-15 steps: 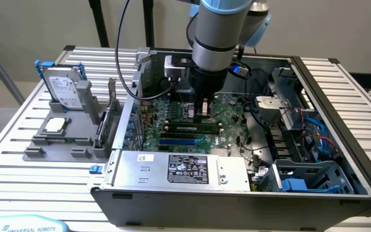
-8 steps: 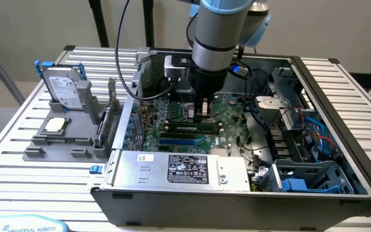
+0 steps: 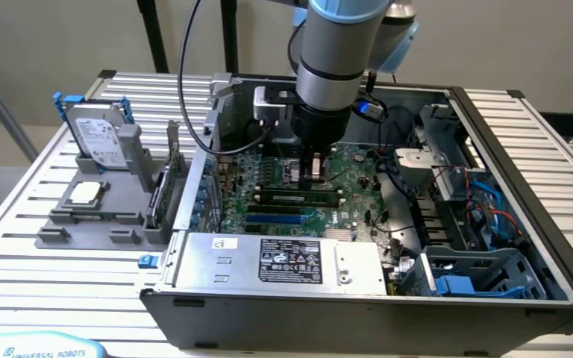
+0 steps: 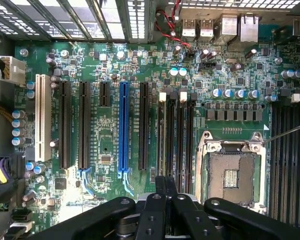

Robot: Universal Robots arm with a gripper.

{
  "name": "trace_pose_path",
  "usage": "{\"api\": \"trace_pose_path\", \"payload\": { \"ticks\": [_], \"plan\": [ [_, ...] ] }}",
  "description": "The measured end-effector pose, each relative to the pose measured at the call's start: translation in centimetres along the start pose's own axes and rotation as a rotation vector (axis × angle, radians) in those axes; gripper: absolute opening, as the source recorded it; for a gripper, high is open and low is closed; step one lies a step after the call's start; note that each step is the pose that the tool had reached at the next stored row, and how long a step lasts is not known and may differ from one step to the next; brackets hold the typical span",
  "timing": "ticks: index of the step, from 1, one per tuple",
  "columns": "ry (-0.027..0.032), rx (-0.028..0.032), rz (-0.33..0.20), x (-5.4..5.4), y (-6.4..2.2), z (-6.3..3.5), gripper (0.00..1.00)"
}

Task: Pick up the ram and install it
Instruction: 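Press down the ram until it locks into place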

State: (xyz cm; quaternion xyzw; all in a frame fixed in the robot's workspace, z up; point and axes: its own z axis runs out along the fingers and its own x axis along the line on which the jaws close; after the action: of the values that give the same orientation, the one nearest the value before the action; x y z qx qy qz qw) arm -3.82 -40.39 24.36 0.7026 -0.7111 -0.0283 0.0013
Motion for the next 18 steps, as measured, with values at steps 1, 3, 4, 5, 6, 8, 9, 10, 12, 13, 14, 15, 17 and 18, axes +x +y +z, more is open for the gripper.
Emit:
{"api": "trace_pose_path", "payload": {
  "ticks": [1,3,4,5,6,8,9,10,12,13,14,15,17,18],
  "plan": [
    [0.0000,0.0000,0.000,0.0,0.02,0.17,0.11],
    [0.0000,0.0000,0.001,0.0,0.02,0.53,0.11],
    [-0.0001,0.0000,0.001,0.0,0.01,0.71,0.11],
    [-0.0001,0.0001,0.002,0.0,0.02,0.89,0.11],
    [-0.0003,0.0005,0.002,0.0,0.02,1.07,0.11],
    [0.0009,0.0012,0.003,0.1,0.03,1.40,0.11],
    [0.0013,0.0020,0.004,0.1,0.03,1.56,0.11],
    [0.0013,0.0023,0.004,0.1,0.04,1.74,0.11],
    [0.0006,0.0038,0.005,0.1,0.06,1.94,0.11],
    [0.0002,0.0040,0.005,0.1,0.06,1.96,0.11],
    [0.0001,0.0041,0.005,0.1,0.06,1.90,0.11],
    [-0.0010,0.0045,0.005,0.1,0.07,1.65,0.11],
    [-0.0008,0.0038,0.005,0.0,0.11,0.76,0.11],
    [-0.0006,0.0033,0.005,0.0,0.13,0.28,0.11]
  ]
}}
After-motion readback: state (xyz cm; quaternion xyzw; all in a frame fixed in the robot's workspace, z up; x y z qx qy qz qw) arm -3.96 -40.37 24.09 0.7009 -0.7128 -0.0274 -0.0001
